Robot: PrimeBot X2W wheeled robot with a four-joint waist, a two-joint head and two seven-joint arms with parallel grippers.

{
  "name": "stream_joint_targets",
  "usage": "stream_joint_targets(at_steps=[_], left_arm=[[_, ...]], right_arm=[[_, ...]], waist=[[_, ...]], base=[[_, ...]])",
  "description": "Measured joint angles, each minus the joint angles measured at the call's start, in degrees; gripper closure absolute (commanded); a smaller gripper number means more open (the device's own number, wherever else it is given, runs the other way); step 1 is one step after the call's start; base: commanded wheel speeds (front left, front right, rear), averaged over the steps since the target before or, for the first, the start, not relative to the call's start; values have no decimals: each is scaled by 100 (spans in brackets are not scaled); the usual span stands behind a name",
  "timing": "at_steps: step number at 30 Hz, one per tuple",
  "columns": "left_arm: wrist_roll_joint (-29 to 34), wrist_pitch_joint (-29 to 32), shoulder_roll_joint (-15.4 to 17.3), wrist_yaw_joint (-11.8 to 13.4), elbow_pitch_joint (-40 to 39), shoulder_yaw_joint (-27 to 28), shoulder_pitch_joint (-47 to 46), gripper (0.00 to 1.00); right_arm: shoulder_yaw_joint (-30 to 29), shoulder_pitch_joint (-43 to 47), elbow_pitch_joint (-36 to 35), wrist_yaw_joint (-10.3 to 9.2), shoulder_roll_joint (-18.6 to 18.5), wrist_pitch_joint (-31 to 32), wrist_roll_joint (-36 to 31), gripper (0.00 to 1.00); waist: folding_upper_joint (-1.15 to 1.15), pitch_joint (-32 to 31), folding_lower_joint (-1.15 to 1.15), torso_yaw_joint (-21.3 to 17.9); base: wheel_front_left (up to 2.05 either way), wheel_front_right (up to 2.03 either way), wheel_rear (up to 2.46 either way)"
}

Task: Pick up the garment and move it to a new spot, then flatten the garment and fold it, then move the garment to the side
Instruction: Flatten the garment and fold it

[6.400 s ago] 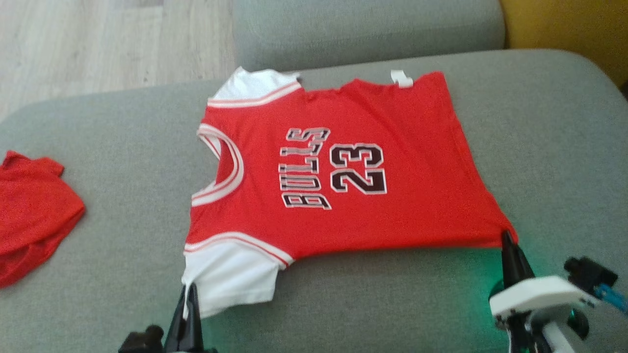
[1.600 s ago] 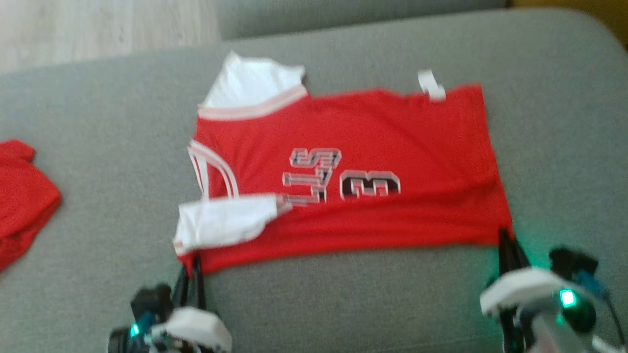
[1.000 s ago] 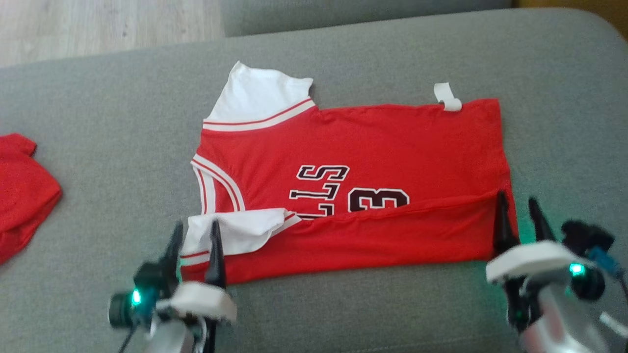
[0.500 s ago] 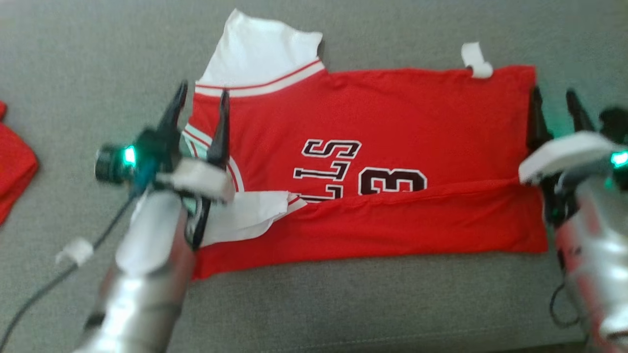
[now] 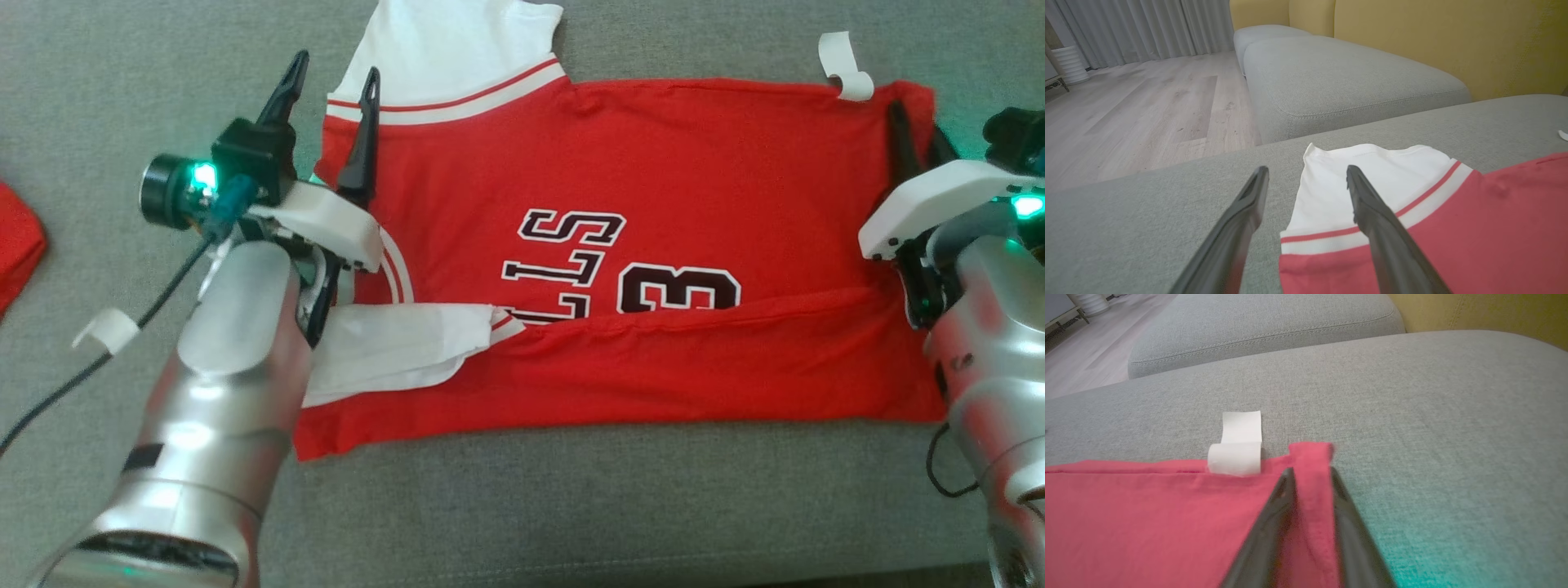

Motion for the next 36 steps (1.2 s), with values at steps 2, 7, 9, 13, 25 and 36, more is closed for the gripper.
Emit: stream_joint_targets(at_steps=[2, 7, 9, 13, 25, 36], left_arm=[[-3, 0, 33, -49, 102, -2, -110, 0], [-177, 186, 185, -171, 623, -265, -708, 0], [-334, 352, 247, -199, 742, -536, -1025, 0], [-917, 676, 431, -214, 781, -1157, -1528, 0], [-1744, 1280, 1192, -214, 1298, -1958, -2252, 0], [-1974, 1437, 1195, -214, 1579, -2327, -2624, 100]], right_arm=[[81, -26, -7, 0, -1, -80, 40, 100], [278, -285, -100, 0, 20, -143, 133, 100], [367, -372, -179, 0, 66, -182, 194, 100], [570, -467, -371, 0, 205, -183, 336, 100], [1101, -703, -969, 0, 371, -197, 809, 100], [1323, -702, -1104, 0, 350, -197, 1090, 100]], waist=[[0, 21, 0, -34], [0, 132, 0, -187], [0, 198, 0, -278], [0, 368, 0, -492], [0, 935, 0, -1091], [0, 1056, 1, -1172]], base=[[0, 0, 0], [0, 0, 0], [0, 0, 0], [0, 0, 0], [0, 0, 0], [0, 0, 0]])
